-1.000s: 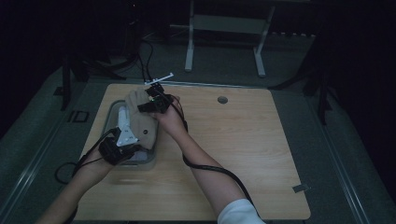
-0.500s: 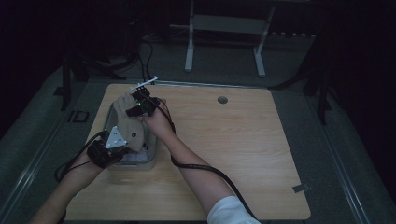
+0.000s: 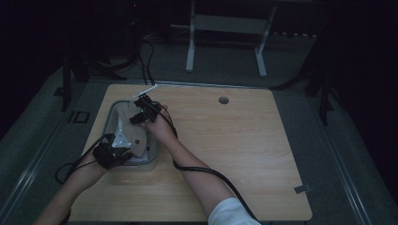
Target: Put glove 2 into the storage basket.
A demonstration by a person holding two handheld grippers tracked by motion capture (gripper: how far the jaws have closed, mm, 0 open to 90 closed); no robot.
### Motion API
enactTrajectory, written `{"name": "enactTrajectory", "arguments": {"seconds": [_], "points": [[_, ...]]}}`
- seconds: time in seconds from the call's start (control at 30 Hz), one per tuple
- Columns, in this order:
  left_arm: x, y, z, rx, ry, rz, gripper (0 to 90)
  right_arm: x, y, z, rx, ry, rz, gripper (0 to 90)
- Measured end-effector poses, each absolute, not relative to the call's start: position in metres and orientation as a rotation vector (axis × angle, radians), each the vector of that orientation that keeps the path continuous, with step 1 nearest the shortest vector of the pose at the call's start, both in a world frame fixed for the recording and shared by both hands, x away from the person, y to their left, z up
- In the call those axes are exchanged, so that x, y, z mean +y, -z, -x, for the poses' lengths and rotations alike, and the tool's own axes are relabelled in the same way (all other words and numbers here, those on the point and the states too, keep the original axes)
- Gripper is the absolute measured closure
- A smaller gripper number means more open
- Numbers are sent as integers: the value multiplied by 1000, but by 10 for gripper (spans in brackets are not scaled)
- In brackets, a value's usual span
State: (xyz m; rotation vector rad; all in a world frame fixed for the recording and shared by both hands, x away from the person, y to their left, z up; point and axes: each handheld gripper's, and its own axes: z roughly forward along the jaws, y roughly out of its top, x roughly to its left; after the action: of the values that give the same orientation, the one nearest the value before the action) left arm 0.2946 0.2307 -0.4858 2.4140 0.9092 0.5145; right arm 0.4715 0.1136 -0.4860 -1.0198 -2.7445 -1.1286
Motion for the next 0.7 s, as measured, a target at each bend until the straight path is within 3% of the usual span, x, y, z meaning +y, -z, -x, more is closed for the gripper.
{"name": "enactTrajectory", "arguments": {"seconds": [0.03,0.23,0.47,0.53,0.57,0.7], "points": [[230,488,-296,914,-503,-2415,808,110,483,-472,-2758,1132,1010,505],[227,491,-296,914,-507,-2410,791,94,469,-475,-2802,1155,1025,378],[230,475,-290,972,-511,-2291,405,71,458,-473,-2792,1187,972,226],[228,471,-288,978,-511,-2274,347,66,456,-471,-2783,1209,969,225],[227,469,-286,969,-502,-2262,259,63,455,-470,-2777,1221,959,217],[222,459,-281,983,-510,-2176,178,53,452,-464,-2773,1258,928,198]]}}
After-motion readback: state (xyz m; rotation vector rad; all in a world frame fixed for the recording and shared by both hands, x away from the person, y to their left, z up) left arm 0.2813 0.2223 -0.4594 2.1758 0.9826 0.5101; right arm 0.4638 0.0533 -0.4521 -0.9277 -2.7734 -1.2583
